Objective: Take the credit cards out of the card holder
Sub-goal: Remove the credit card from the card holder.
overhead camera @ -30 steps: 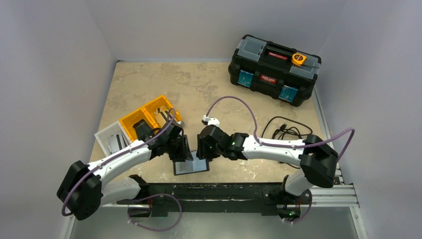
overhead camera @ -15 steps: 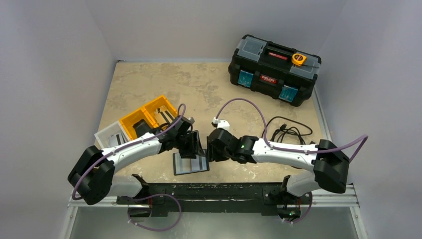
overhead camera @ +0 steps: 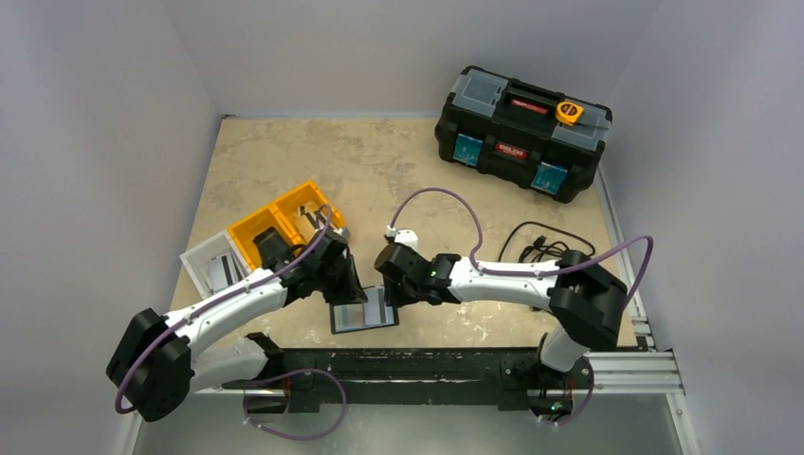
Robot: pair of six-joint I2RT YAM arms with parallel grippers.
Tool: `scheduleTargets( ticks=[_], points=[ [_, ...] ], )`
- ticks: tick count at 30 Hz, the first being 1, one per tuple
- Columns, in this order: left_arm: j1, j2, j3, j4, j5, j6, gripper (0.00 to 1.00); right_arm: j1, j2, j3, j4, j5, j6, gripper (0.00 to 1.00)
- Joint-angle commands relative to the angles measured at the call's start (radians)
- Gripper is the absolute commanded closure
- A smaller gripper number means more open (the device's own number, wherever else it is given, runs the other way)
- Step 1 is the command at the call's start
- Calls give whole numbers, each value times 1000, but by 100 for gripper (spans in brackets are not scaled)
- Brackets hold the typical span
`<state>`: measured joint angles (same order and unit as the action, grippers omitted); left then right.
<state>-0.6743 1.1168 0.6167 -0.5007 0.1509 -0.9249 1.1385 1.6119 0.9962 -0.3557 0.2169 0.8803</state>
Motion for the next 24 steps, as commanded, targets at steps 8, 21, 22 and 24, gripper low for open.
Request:
scheduleTargets(
  ticks=[8,21,22,24],
  points=[
    [28,-10,-75,46,8,-5,82,6,91,72,70,-44,-20,87],
    [32,57,-104,135,50,-3,83,4,117,67,49,-20,-21,92],
    [33,65,-105,140,51,-3,83,4,122,66,46,-17,-19,93],
    [33,72,-108,148,53,-4,83,4,130,63,34,-3,-13,96]
  ],
)
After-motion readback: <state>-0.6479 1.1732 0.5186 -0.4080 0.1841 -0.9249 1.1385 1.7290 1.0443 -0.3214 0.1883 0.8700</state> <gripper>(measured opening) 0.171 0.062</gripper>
